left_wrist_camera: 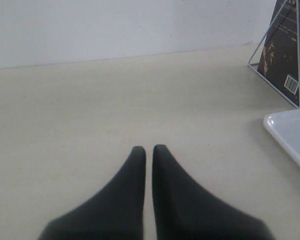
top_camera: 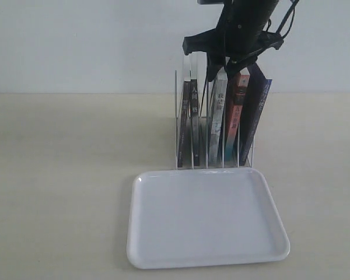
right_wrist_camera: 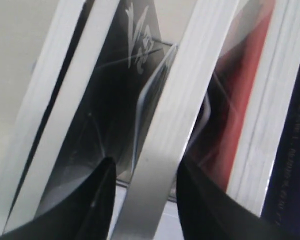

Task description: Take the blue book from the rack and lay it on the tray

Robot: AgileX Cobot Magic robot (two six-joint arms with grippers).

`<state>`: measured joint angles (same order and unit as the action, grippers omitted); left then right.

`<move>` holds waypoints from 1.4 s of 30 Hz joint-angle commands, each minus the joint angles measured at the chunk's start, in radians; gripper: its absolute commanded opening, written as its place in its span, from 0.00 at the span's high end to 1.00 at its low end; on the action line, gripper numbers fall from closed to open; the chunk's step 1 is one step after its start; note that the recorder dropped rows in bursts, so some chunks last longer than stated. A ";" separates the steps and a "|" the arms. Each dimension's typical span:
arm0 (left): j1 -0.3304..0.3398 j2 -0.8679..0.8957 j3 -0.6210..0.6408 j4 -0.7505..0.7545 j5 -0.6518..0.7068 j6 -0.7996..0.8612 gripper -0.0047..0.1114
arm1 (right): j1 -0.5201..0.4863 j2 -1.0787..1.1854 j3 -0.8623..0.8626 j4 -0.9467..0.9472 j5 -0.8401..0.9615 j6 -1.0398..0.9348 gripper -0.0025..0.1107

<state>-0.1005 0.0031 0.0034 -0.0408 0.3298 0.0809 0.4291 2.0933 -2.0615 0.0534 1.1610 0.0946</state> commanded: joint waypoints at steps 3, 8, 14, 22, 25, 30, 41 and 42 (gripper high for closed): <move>0.000 -0.003 -0.003 0.001 -0.015 -0.007 0.92 | -0.001 -0.004 -0.003 -0.006 0.012 0.032 0.64; 0.000 -0.003 -0.003 0.001 -0.015 -0.007 0.92 | -0.001 -0.004 -0.003 -0.006 0.029 0.039 0.92; 0.000 -0.003 -0.003 0.001 -0.015 -0.007 0.92 | -0.001 -0.029 -0.007 -0.014 0.010 0.039 0.98; 0.000 -0.003 -0.003 0.001 -0.015 -0.007 0.92 | -0.001 -0.119 -0.057 -0.016 0.051 0.039 0.98; 0.000 -0.003 -0.003 0.001 -0.015 -0.007 0.92 | -0.001 -0.119 -0.057 -0.016 0.058 0.039 0.98; 0.000 -0.003 -0.003 0.001 -0.015 -0.007 0.92 | -0.001 -0.119 -0.057 -0.016 0.058 0.039 0.98; 0.000 -0.003 -0.003 0.001 -0.015 -0.007 0.92 | -0.001 -0.119 -0.057 -0.017 0.035 0.039 0.98; 0.000 -0.003 -0.003 0.001 -0.015 -0.007 0.92 | -0.001 -0.119 -0.057 -0.018 0.027 0.039 0.98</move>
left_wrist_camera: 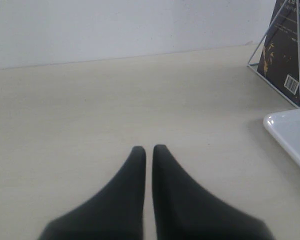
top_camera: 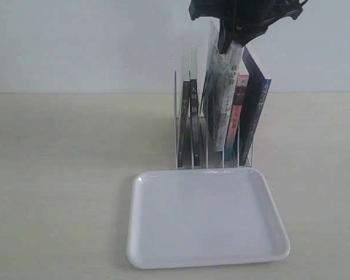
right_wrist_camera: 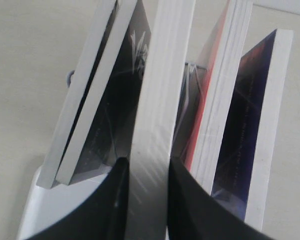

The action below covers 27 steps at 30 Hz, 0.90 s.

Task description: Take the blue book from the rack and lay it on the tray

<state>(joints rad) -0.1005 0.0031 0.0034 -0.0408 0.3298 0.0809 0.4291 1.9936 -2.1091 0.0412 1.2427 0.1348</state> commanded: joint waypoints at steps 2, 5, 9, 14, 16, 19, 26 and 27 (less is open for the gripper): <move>0.000 -0.003 -0.003 0.001 -0.015 -0.007 0.92 | -0.001 -0.019 -0.009 -0.006 -0.067 -0.001 0.98; 0.000 -0.003 -0.003 0.001 -0.015 -0.007 0.92 | -0.001 -0.019 -0.009 -0.006 -0.079 -0.001 0.98; 0.000 -0.003 -0.003 0.001 -0.015 -0.007 0.92 | -0.001 -0.019 -0.009 -0.006 -0.095 -0.001 0.98; 0.000 -0.003 -0.003 0.001 -0.015 -0.007 0.92 | -0.001 -0.019 -0.009 -0.006 -0.101 -0.004 0.98; 0.000 -0.003 -0.003 0.001 -0.015 -0.007 0.92 | -0.001 -0.019 -0.009 -0.006 -0.103 -0.004 0.98; 0.000 -0.003 -0.003 0.001 -0.015 -0.007 0.92 | -0.001 -0.019 -0.009 -0.006 -0.103 -0.011 0.98; 0.000 -0.003 -0.003 0.001 -0.015 -0.007 0.92 | -0.001 -0.018 -0.009 -0.006 -0.103 -0.012 0.98; 0.000 -0.003 -0.003 0.001 -0.015 -0.007 0.92 | -0.001 -0.018 -0.009 -0.006 -0.103 -0.012 0.98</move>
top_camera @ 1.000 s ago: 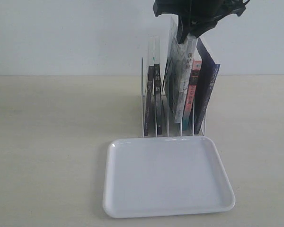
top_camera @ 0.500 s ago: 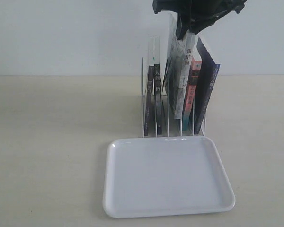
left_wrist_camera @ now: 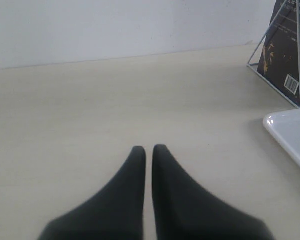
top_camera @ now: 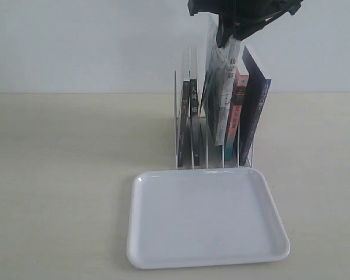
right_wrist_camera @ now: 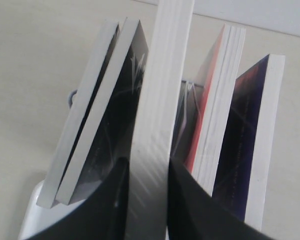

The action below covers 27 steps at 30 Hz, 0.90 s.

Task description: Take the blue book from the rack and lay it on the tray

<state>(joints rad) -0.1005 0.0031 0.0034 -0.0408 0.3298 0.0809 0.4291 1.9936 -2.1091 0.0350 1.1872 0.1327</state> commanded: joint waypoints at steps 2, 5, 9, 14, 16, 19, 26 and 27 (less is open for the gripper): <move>0.000 -0.003 -0.003 0.001 -0.015 -0.007 0.92 | -0.001 -0.015 -0.009 0.000 -0.050 -0.010 0.98; 0.000 -0.003 -0.003 0.001 -0.015 -0.007 0.92 | -0.001 -0.012 -0.009 0.000 -0.063 -0.010 0.98; 0.000 -0.003 -0.003 0.001 -0.015 -0.007 0.92 | -0.001 -0.007 -0.009 0.000 -0.065 -0.010 0.98; 0.000 -0.003 -0.003 0.001 -0.015 -0.007 0.92 | -0.001 -0.006 -0.008 0.000 -0.073 -0.010 0.97; 0.000 -0.003 -0.003 0.001 -0.015 -0.007 0.92 | -0.001 -0.006 -0.008 0.000 -0.074 -0.010 0.91; 0.000 -0.003 -0.003 0.001 -0.015 -0.007 0.92 | -0.001 -0.006 -0.008 0.000 -0.076 -0.008 0.73; 0.000 -0.003 -0.003 0.001 -0.015 -0.007 0.92 | -0.001 -0.006 -0.008 0.003 -0.066 -0.006 0.62; 0.000 -0.003 -0.003 0.001 -0.015 -0.007 0.92 | -0.001 -0.006 -0.008 0.003 -0.062 -0.006 0.62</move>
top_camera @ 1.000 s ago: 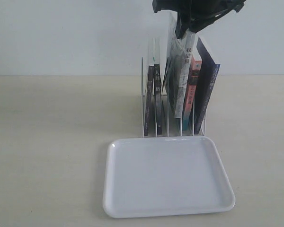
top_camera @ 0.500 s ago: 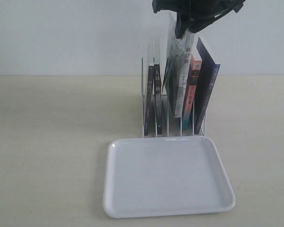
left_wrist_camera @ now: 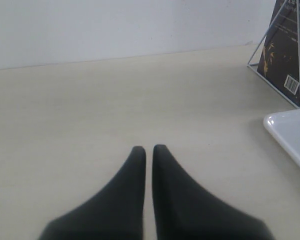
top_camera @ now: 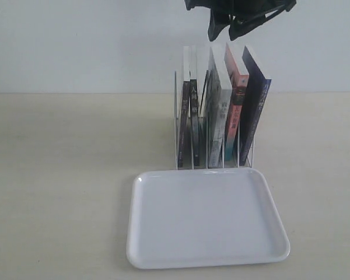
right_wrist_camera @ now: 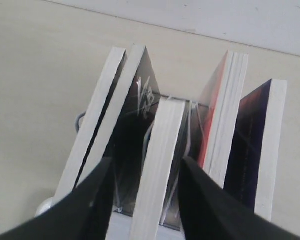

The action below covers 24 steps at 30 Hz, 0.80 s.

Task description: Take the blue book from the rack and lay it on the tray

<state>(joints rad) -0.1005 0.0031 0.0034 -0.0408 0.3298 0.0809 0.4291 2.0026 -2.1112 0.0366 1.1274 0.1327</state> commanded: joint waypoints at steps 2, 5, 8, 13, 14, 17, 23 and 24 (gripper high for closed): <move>0.000 -0.003 -0.003 0.001 -0.015 -0.007 0.92 | -0.001 -0.015 -0.006 0.001 0.002 -0.004 0.62; 0.000 -0.003 -0.003 0.001 -0.015 -0.007 0.92 | -0.001 -0.026 -0.006 0.001 0.017 -0.006 0.62; 0.000 -0.003 -0.003 0.001 -0.015 -0.007 0.92 | -0.001 -0.049 -0.006 0.001 0.019 -0.016 0.62; 0.000 -0.003 -0.003 0.001 -0.015 -0.007 0.92 | -0.001 -0.096 -0.006 -0.066 0.046 -0.018 0.62; 0.000 -0.003 -0.003 0.001 -0.015 -0.007 0.92 | -0.001 -0.102 -0.006 -0.091 0.067 -0.018 0.62; 0.000 -0.003 -0.003 0.001 -0.015 -0.007 0.92 | -0.001 -0.117 -0.006 -0.192 0.094 -0.018 0.62; 0.000 -0.003 -0.003 0.001 -0.015 -0.007 0.92 | -0.001 -0.119 -0.004 -0.283 0.094 -0.018 0.62; 0.000 -0.003 -0.003 0.001 -0.015 -0.007 0.92 | -0.001 -0.119 -0.004 -0.283 0.094 -0.018 0.62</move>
<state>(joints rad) -0.1005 0.0031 0.0034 -0.0408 0.3298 0.0809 0.4291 1.8960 -2.1112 -0.2221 1.2195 0.1176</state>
